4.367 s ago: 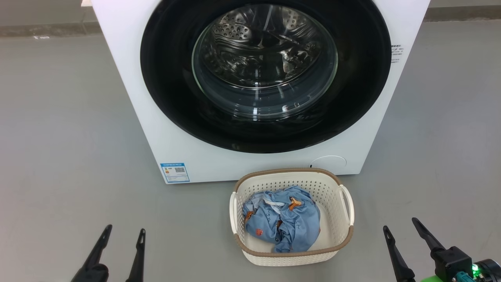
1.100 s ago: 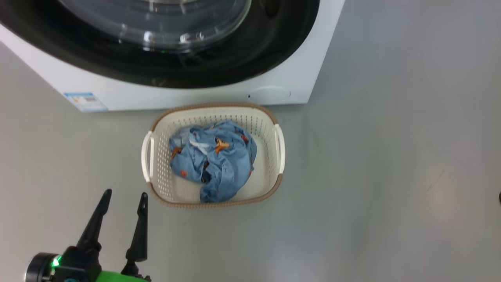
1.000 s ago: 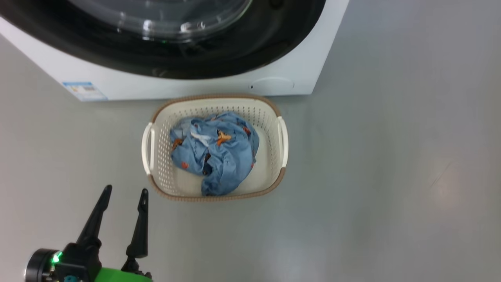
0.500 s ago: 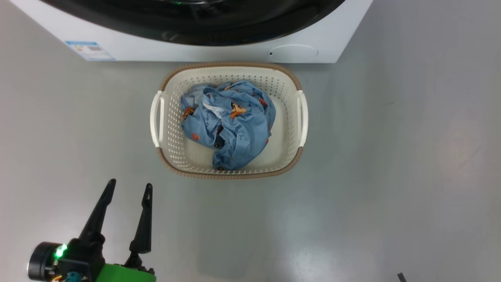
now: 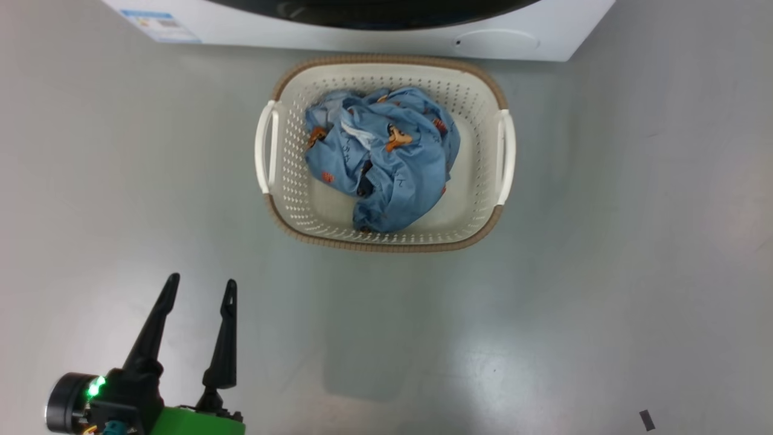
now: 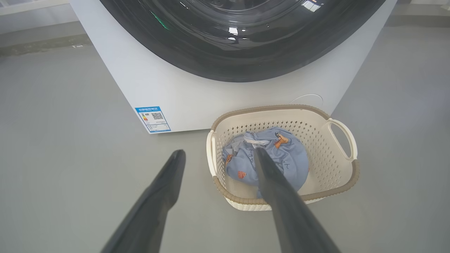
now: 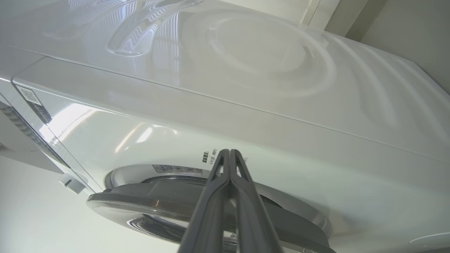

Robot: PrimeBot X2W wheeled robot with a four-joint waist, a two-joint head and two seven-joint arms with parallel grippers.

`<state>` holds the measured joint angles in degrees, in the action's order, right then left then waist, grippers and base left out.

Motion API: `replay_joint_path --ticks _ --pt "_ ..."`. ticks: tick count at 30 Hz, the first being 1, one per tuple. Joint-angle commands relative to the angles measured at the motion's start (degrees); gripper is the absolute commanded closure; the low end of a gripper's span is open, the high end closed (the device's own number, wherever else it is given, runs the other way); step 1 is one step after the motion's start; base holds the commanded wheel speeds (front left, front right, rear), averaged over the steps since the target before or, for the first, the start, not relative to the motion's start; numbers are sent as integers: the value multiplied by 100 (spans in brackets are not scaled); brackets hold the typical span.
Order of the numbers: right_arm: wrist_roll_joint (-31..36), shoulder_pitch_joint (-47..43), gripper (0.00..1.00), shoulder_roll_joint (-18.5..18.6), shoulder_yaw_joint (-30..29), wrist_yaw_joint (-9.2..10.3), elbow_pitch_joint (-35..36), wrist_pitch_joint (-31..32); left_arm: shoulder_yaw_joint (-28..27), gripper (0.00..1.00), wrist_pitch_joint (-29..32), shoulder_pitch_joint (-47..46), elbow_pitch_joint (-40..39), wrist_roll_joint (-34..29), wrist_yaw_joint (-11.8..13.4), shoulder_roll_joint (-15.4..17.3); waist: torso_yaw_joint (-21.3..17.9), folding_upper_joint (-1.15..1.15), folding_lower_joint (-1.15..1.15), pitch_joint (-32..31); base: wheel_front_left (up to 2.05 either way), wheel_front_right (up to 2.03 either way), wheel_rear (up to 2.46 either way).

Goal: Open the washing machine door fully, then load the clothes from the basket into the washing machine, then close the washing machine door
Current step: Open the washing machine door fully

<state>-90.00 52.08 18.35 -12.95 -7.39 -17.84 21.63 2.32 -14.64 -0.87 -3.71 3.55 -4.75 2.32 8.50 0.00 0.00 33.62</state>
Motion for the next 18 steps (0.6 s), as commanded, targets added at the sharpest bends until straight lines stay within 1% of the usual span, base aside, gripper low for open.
replay_joint_path --ticks 1,6,18 --pt "73 133 100 38 149 -10 203 55 -148 0 -36 98 -157 49 51 56 137 0 0 148 0 0 0" --pt "135 421 100 37 458 -10 228 231 -89 0 -36 92 -149 142 146 55 253 0 0 254 0 0 0" --pt "189 1031 100 151 964 -10 243 541 -86 0 -36 167 7 210 193 55 468 0 0 386 0 0 0"
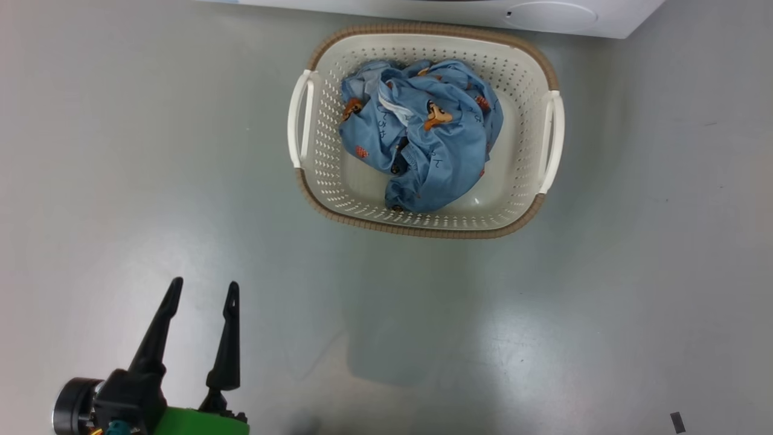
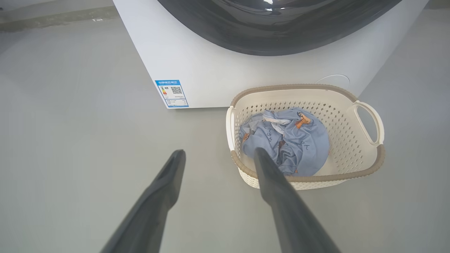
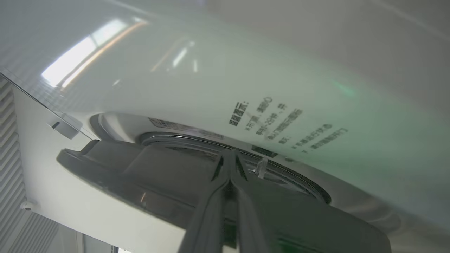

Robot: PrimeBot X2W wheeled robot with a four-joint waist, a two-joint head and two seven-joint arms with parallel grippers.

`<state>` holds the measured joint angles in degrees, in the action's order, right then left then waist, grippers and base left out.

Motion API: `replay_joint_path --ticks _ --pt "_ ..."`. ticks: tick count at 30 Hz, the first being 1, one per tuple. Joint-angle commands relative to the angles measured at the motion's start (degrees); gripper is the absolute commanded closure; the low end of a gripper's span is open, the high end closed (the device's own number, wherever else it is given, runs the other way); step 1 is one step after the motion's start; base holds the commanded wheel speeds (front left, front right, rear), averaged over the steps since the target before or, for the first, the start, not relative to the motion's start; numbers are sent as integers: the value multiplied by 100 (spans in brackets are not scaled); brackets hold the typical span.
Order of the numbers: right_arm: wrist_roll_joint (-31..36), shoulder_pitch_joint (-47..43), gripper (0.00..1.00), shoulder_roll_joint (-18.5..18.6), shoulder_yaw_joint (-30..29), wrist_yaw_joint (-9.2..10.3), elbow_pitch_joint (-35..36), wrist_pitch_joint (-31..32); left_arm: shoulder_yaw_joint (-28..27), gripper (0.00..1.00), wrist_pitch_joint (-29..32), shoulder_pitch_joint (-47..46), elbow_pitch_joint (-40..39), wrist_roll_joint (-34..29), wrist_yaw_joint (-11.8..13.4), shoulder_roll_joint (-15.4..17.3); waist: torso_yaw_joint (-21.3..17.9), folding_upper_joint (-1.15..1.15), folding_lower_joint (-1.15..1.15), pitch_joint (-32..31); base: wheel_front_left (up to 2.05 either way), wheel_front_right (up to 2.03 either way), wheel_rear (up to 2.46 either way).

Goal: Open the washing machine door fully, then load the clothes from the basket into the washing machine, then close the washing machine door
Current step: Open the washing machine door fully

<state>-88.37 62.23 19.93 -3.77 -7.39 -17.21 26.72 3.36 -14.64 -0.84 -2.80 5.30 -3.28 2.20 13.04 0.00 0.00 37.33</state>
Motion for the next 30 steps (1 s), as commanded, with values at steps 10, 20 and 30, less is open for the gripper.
replay_joint_path --ticks 10,20,30 --pt "28 353 100 90 250 -10 79 83 -46 0 -36 231 99 114 51 68 121 0 0 99 0 0 0" --pt "-92 563 100 121 409 -10 -32 244 13 0 -36 261 216 121 72 68 138 0 0 104 0 0 0" --pt "-235 621 100 28 620 -10 -10 629 -22 0 -36 280 329 151 145 67 68 0 0 131 0 0 0"
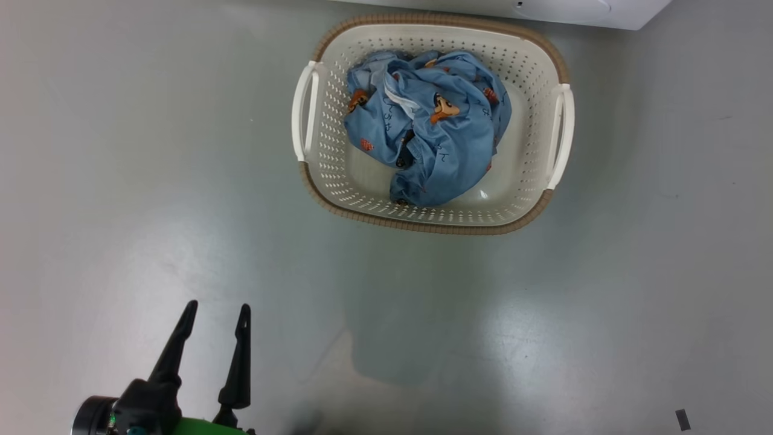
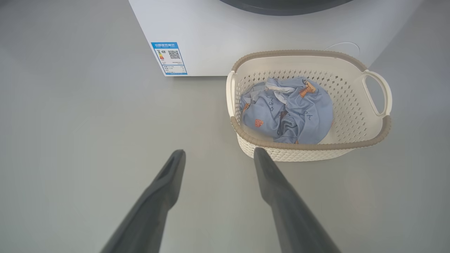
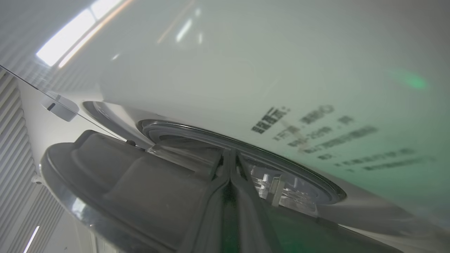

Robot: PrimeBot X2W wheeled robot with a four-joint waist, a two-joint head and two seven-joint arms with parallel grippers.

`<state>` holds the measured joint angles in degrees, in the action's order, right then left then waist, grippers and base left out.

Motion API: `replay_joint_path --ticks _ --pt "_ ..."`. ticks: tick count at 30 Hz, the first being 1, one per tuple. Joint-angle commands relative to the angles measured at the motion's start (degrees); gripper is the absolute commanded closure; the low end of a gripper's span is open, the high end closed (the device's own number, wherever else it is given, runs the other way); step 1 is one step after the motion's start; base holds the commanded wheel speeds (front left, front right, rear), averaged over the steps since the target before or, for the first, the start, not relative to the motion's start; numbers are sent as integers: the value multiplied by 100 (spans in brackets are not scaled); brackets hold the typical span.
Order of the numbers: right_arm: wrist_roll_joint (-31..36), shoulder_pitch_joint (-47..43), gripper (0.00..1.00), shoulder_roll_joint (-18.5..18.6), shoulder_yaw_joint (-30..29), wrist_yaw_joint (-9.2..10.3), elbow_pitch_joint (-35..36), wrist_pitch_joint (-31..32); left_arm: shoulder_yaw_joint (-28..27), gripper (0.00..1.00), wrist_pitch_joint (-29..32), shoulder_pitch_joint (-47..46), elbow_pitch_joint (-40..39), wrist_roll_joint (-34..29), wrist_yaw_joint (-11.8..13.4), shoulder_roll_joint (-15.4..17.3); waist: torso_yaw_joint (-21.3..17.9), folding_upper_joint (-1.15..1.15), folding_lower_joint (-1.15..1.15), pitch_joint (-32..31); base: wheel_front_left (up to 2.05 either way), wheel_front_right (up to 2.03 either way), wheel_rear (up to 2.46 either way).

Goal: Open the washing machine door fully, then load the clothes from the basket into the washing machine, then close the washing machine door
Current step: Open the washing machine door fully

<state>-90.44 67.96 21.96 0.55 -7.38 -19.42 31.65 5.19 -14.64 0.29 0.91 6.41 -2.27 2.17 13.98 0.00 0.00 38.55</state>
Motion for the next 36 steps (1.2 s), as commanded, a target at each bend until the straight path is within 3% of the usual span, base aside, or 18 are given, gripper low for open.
replay_joint_path --ticks 1,18,26,36 --pt "-29 45 100 -183 211 -11 222 176 -214 0 -36 171 -21 32 46 71 -43 0 0 10 0 0 0" --pt "51 -138 100 -266 511 -11 419 537 -336 0 -36 89 7 -7 49 71 -303 0 0 -134 0 0 0" --pt "77 -437 100 -386 713 -11 544 618 -161 0 -36 100 -172 -72 309 71 -507 0 0 -310 0 0 0" --pt "23 -1459 100 -735 1065 -11 952 669 -493 0 -36 69 -19 -63 65 71 -880 0 0 -1003 0 0 0"
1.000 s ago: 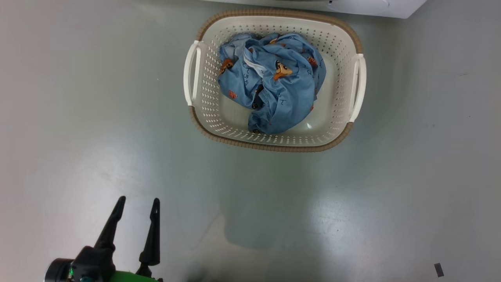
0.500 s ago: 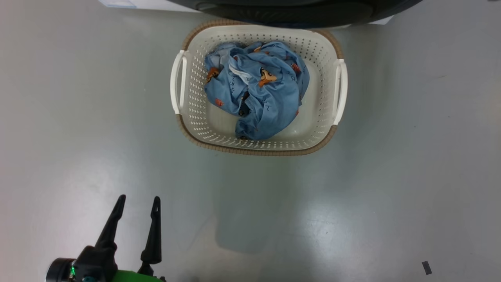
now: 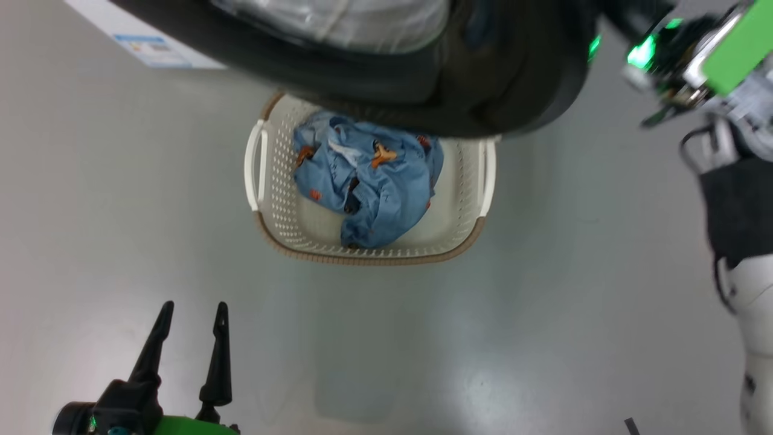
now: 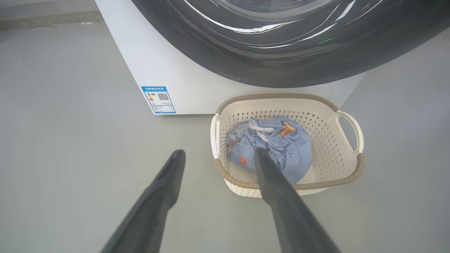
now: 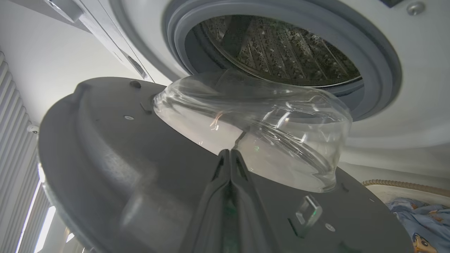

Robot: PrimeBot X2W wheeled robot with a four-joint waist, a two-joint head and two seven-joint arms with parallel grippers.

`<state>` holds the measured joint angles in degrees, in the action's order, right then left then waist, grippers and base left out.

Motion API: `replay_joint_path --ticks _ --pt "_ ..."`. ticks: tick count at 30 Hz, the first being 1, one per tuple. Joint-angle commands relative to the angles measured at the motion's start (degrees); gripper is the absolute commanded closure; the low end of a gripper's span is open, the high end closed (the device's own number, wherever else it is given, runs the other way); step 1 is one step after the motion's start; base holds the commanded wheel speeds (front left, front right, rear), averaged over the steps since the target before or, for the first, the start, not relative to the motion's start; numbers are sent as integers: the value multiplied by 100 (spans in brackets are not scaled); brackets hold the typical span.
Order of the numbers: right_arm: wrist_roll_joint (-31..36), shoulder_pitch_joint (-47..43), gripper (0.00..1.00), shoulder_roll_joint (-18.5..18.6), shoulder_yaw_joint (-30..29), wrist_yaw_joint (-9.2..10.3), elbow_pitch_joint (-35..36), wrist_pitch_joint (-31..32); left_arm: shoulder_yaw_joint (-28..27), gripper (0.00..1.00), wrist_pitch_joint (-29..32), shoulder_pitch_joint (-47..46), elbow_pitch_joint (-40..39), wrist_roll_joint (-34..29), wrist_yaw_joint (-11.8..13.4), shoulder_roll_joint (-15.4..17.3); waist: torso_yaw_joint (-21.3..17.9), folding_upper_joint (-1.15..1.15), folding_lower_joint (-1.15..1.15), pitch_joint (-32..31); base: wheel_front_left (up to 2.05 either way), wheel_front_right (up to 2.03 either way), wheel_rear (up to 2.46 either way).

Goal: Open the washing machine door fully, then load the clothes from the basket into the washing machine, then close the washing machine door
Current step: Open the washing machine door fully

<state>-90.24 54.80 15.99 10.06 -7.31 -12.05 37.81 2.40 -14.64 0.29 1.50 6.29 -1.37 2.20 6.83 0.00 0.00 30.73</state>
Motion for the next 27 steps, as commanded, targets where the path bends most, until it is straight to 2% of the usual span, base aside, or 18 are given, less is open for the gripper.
replay_joint_path --ticks 1,15,20,27 --pt "0 -242 100 -179 154 -18 247 54 -219 0 -36 69 -65 -50 -39 67 -196 0 0 -294 0 0 0" --pt "-127 -1529 100 -700 674 -18 400 322 -196 0 -36 214 121 47 -22 67 -325 0 0 -1229 0 0 0" --pt "-90 -2007 100 -928 973 -18 330 440 -146 0 -36 339 185 35 -44 67 -292 0 0 -1620 0 0 0" --pt "-100 -2302 100 -1207 1292 -18 72 289 -66 0 -36 359 206 16 -64 67 -123 0 0 -1923 0 0 0"
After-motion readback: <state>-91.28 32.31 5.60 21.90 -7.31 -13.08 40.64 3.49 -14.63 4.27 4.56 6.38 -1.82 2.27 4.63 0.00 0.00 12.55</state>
